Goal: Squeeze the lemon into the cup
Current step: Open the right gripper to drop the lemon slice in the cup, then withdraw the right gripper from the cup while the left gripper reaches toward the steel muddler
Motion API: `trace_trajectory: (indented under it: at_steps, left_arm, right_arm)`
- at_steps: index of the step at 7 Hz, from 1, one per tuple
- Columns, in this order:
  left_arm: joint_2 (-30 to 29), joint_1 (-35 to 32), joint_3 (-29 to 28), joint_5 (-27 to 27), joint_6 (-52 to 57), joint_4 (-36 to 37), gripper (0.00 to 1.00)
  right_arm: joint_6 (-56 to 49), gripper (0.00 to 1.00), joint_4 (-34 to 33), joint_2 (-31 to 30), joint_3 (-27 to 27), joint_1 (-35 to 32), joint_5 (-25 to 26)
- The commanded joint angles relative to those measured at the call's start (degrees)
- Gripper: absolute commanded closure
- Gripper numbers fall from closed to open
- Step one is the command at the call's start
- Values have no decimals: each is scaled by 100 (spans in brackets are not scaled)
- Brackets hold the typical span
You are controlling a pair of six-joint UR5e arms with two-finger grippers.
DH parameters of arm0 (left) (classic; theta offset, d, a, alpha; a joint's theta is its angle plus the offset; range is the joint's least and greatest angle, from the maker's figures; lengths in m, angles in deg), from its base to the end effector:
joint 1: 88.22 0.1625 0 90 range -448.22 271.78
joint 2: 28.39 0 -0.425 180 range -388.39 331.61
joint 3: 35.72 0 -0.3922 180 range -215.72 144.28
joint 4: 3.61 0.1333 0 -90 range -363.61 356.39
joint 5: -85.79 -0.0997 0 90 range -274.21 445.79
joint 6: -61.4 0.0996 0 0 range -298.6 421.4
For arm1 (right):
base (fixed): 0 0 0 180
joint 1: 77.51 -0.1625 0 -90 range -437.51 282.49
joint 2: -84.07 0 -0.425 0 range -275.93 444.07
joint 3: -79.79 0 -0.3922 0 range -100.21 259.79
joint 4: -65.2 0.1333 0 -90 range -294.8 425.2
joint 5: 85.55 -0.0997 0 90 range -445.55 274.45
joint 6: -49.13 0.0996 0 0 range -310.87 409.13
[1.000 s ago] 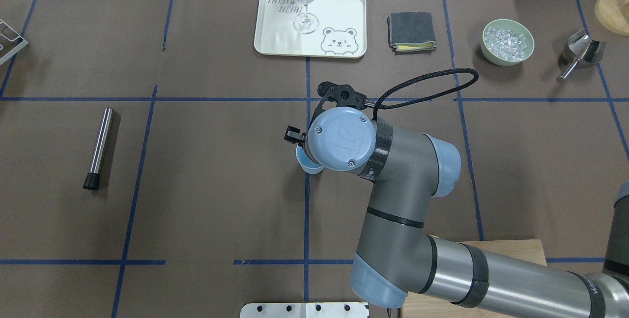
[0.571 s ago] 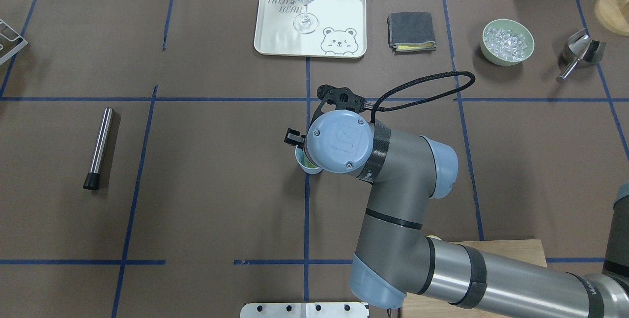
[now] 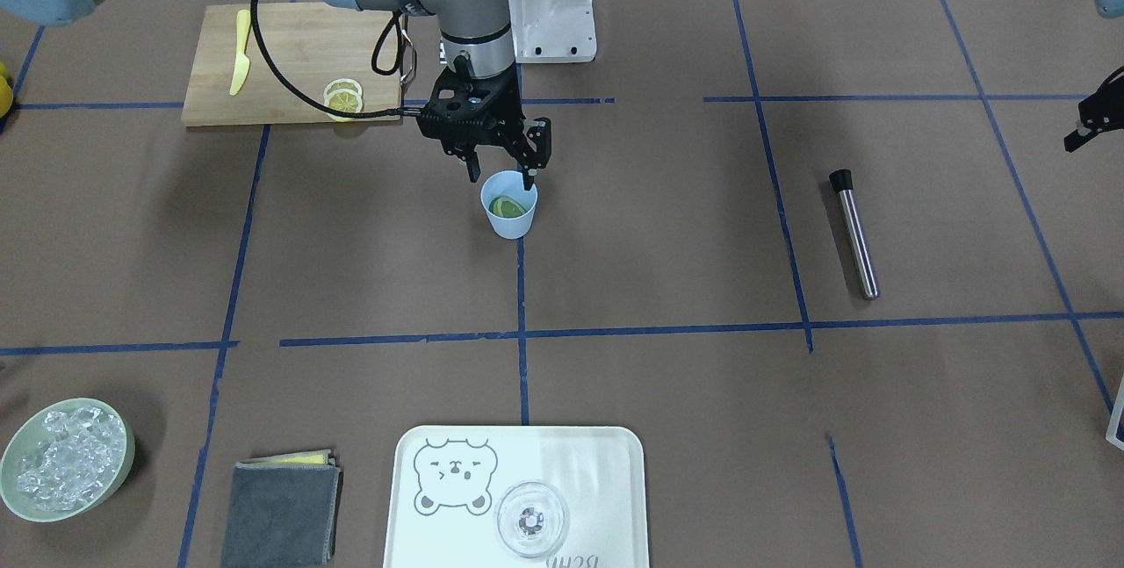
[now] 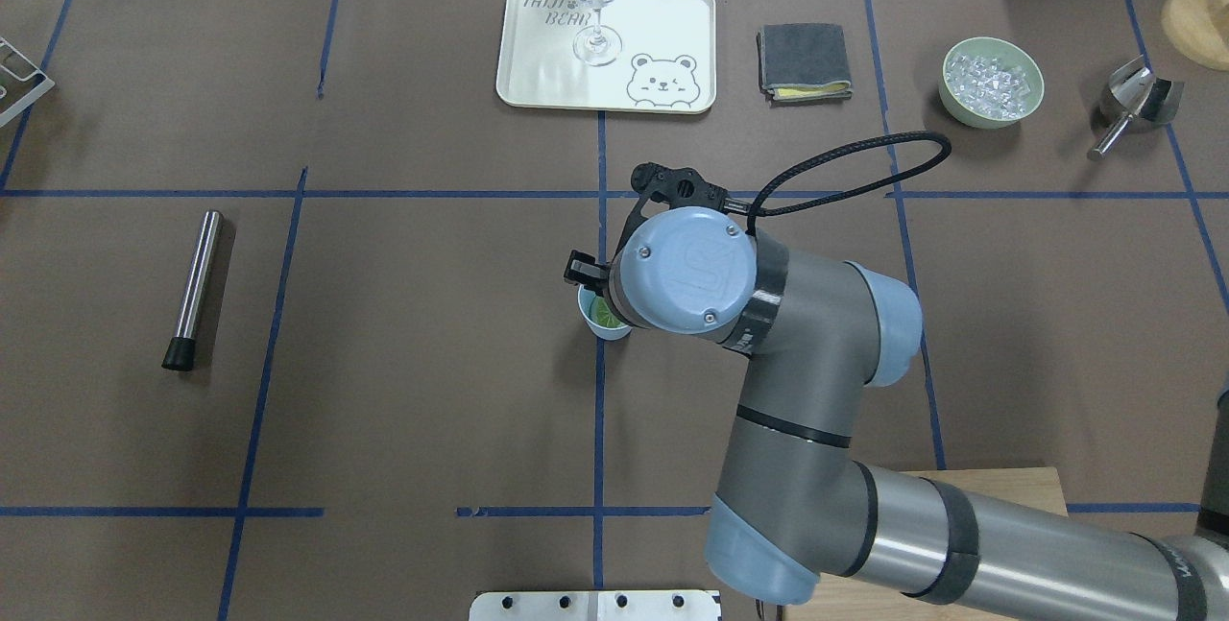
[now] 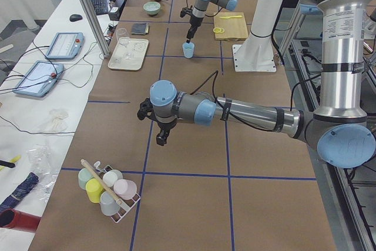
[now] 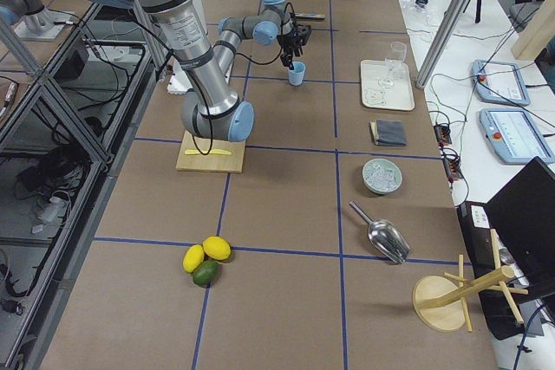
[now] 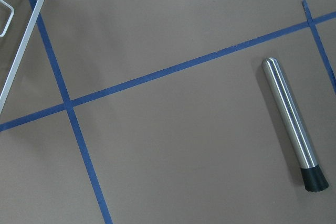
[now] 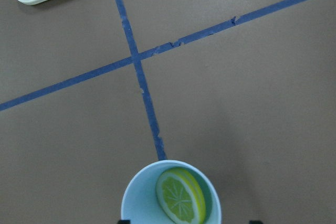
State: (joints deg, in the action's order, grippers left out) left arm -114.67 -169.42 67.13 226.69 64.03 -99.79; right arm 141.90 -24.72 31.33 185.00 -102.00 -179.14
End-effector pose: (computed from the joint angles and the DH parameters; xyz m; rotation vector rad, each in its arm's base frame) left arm 0.0169 -0.4754 0.5586 0.2022 0.8983 0.3039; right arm -0.5259 -0.3792 0.1710 0.1165 -0.9185 0.4129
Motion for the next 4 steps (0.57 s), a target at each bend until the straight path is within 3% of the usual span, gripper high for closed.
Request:
trace_trajectory:
  at_steps: [1,2,3,4]
  left_arm:
    - [-64,444,-169,234,-896,-432,0]
    - [-108,1013,-160,27,-1949,-1193,2]
    - [-143,1549,-204,-654,-2951,-1906,4]
    - [-239,1955,-222,-905,-3448,-2139,6]
  right_arm:
    - [-231,15,-17,-1214,1382,-668,-1051]
    - [-685,15,0,-1787,1737,-985,-1343]
    - [-1508,13,26,-2471,1940,-1440,-1616]
    - [-2238,13,27,-2878,1969,-1941,-2010]
